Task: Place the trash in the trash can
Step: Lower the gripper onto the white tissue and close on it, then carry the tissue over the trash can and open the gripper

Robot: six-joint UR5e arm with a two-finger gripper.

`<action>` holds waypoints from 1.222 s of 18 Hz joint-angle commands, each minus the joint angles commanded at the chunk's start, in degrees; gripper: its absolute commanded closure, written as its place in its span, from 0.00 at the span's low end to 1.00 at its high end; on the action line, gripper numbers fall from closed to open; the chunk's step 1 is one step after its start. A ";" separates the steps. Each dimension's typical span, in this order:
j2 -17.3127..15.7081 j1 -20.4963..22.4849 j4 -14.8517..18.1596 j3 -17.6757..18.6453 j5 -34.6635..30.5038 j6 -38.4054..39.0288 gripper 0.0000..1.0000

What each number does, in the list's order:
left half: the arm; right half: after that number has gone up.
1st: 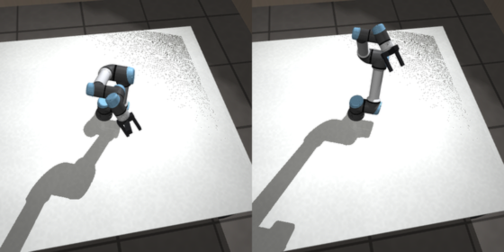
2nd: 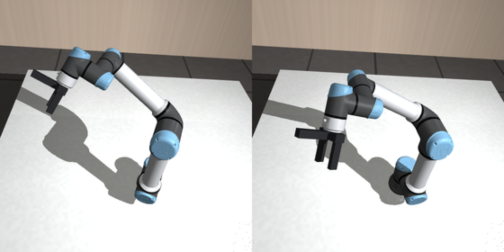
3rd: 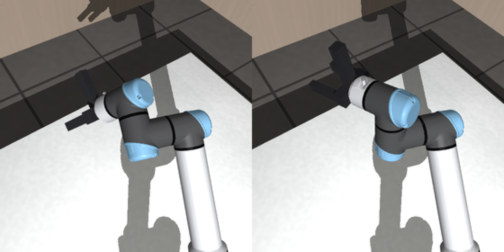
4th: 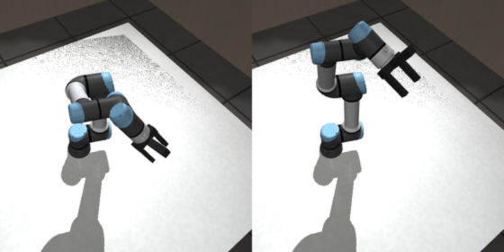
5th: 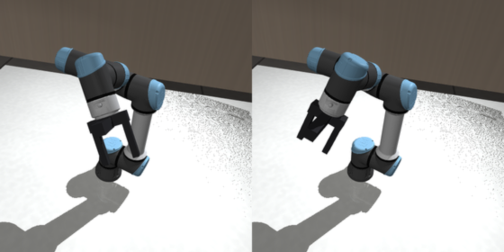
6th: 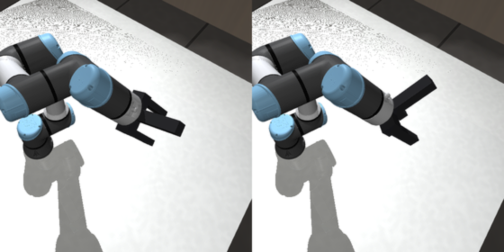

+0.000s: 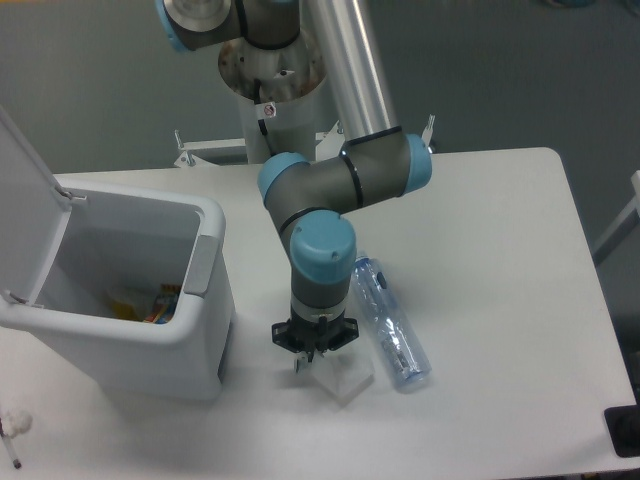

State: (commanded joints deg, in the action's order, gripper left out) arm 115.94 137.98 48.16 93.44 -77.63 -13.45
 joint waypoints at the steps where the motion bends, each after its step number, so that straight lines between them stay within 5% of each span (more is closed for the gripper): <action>1: -1.32 1.23 0.00 -1.05 2.89 0.61 1.00; 7: -9.05 6.86 0.35 -11.68 18.90 9.22 1.00; 15: -19.07 -1.21 0.88 -8.19 19.97 12.66 1.00; 18: -20.75 -5.69 2.02 -7.74 19.01 14.15 0.91; 19: -21.45 -7.27 2.28 -7.22 18.74 14.16 0.85; 20: -22.15 -8.16 2.37 -6.69 18.31 14.16 0.66; 21: -22.68 -8.69 2.29 -6.34 17.95 14.16 0.05; 22: -23.30 -9.39 2.20 -5.99 17.69 14.07 0.00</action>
State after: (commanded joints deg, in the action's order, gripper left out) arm 92.64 128.59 50.36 87.45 -59.94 0.62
